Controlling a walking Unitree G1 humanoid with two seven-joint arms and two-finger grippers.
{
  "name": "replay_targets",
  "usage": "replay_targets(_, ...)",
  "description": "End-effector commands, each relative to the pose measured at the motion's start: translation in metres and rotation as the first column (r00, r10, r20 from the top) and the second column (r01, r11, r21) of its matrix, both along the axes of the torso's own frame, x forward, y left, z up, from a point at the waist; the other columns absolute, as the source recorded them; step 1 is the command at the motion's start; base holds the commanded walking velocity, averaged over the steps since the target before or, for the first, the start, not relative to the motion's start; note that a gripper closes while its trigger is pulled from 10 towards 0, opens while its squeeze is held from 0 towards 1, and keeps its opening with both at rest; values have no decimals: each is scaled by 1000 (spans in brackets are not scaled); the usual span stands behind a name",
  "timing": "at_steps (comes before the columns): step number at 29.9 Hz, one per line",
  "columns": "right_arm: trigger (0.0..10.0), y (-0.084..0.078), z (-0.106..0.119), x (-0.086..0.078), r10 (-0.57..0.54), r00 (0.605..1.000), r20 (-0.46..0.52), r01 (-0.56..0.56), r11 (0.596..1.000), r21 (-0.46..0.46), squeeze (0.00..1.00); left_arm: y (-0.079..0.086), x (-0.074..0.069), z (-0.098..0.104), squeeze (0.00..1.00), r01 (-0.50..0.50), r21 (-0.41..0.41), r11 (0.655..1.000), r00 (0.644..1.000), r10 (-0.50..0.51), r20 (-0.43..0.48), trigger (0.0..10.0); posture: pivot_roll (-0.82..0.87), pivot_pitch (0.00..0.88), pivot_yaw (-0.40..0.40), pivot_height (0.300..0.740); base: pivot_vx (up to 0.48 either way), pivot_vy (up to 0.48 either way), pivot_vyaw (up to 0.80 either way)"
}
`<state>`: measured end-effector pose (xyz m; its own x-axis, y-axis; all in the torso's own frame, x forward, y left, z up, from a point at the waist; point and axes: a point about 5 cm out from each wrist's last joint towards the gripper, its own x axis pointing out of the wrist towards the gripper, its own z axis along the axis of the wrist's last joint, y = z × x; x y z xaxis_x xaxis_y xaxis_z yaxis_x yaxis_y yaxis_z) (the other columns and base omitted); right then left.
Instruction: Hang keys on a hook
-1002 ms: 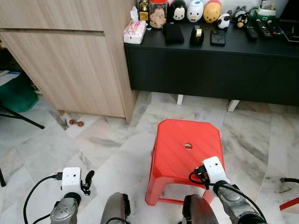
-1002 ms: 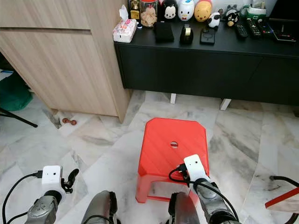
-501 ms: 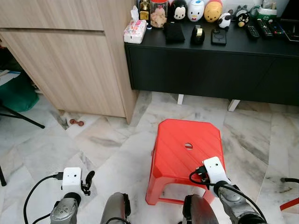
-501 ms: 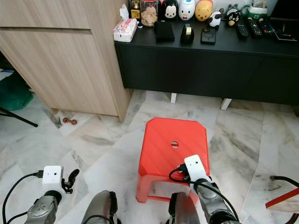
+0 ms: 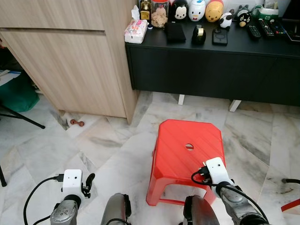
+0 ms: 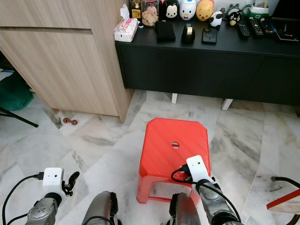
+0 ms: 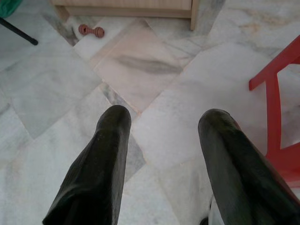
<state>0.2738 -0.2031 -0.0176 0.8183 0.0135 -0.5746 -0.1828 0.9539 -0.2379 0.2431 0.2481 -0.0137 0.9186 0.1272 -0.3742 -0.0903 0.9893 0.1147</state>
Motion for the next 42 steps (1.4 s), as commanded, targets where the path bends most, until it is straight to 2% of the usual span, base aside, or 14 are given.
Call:
replay_targets(1,2784,-5,-5,-6,-25,999,-27,25,1000,-3,0,5,-8,-5,0,6,21,1000,999,-5,-35,10000,175,160,18,611,0,0,0)
replay_targets(6,2353,-3,-3,-4,-20,1000,-19,20,1000,1,0,8,-10,-7,0,0,22,1000,999,1,-52,10000,177,161,18,611,0,0,0)
replay_targets(16,2588,-2,-1,-1,-19,1000,6,19,1000,2,0,10,-14,-11,0,-7,23,1000,996,8,-83,10000,175,160,18,611,0,0,0)
replay_targets(18,3255,-1,3,2,-17,999,32,17,1000,4,0,10,-15,-12,0,-8,22,1000,996,10,-89,10000,174,159,17,611,0,0,0)
replay_targets(19,4588,0,4,3,-16,999,41,16,1000,8,0,11,-15,-12,0,-8,23,1000,996,10,-91,10000,174,160,17,611,0,0,0)
replay_targets(20,4588,0,5,4,-14,999,50,14,1000,10,0,11,-15,-12,0,-9,23,1000,996,11,-94,10000,173,159,17,611,0,0,0)
replay_targets(21,6980,1,7,6,-13,998,62,12,1000,14,0,11,-16,-13,0,-9,23,1000,995,11,-97,10000,173,159,17,611,0,0,0)
replay_targets(22,6980,1,7,6,-13,998,62,12,1000,14,0,11,-16,-13,0,-9,23,1000,995,11,-97,10000,173,159,17,611,0,0,0)
replay_targets(23,10000,2,8,7,-16,997,76,15,1000,20,0,11,-16,-13,0,-10,23,1000,995,12,-100,10000,173,159,16,611,0,0,0)
replay_targets(31,10000,3,25,19,-37,977,212,31,999,28,0,11,-18,-15,0,-14,24,1000,993,17,-116,10000,173,158,14,611,0,0,0)
replay_targets(32,10000,2,35,24,-68,952,299,56,997,47,0,11,-19,-16,0,-6,32,999,992,10,-124,10000,172,158,13,611,0,0,0)
replay_targets(33,10000,2,35,24,-68,952,299,56,997,47,0,11,-19,-16,0,-6,32,999,992,10,-124,10000,172,158,13,611,0,0,0)
replay_targets(37,10000,2,50,23,-104,889,446,71,993,90,0,11,-22,-19,0,-10,34,999,989,15,-149,10000,166,155,12,611,0,0,0)
replay_targets(42,10000,3,53,15,-143,857,495,80,986,147,0,10,-30,-27,0,-35,24,999,979,39,-198,10000,156,151,10,611,0,0,0)
